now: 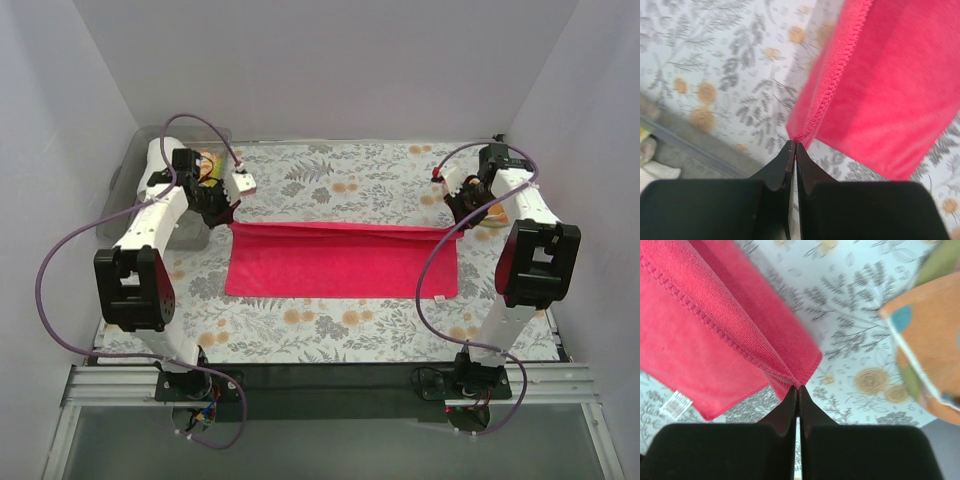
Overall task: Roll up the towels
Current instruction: Fold the towel
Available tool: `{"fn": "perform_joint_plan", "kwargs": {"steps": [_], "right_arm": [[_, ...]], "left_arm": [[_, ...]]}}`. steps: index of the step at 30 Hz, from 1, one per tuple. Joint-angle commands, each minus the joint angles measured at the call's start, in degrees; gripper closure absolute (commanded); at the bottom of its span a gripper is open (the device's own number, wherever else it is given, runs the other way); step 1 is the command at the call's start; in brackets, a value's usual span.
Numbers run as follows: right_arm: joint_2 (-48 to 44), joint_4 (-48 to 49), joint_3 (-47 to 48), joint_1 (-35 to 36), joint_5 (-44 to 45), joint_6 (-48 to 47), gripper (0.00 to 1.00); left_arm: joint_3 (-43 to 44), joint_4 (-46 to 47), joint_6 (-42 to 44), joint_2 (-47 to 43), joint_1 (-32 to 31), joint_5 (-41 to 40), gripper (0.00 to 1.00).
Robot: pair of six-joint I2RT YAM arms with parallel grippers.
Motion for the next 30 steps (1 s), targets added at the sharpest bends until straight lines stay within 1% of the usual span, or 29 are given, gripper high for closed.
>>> {"fn": "perform_joint_plan", "kwargs": {"steps": [1, 6, 7, 10, 14, 21, 30], "right_arm": [[-5.98, -1.50, -6.46, -0.33, -1.07, -6.57, 0.99], [-11.78, -1.68, -15.00, -0.50, 0.06, -10.88, 0.99], [-12.32, -1.59, -17.80, -0.59, 0.42, -12.54, 0.99], [-13.03, -1.33, -20.72, -0.94, 0.60, -13.52, 0.99], [-11.97, -1.15, -23.79, -0.94, -0.54, -12.39, 0.99], [-10.66, -1.33, -25.30, -0.85, -1.60, -11.15, 0.99], [-9.69, -1.77, -27.40, -0.50, -1.60, -11.15, 0.99]], "left_arm": [[-5.48, -7.18, 11.03, -6.74, 2.21, 0.79, 1.00], [-13.48, -9.13, 19.64, -12.09, 3.81, -1.49, 1.00], [-15.93, -9.05, 20.44, -12.71, 4.16, -1.93, 1.00], [-19.63, -8.87, 22.47, -13.86, 4.25, -2.12, 1.00], [-22.62, -6.42, 21.25, -13.60, 4.25, -1.41, 1.00], [-25.79, -3.95, 19.31, -11.75, 4.25, -2.02, 1.00], [-27.20, -1.93, 18.17, -9.91, 4.16, -2.91, 1.00]]}}
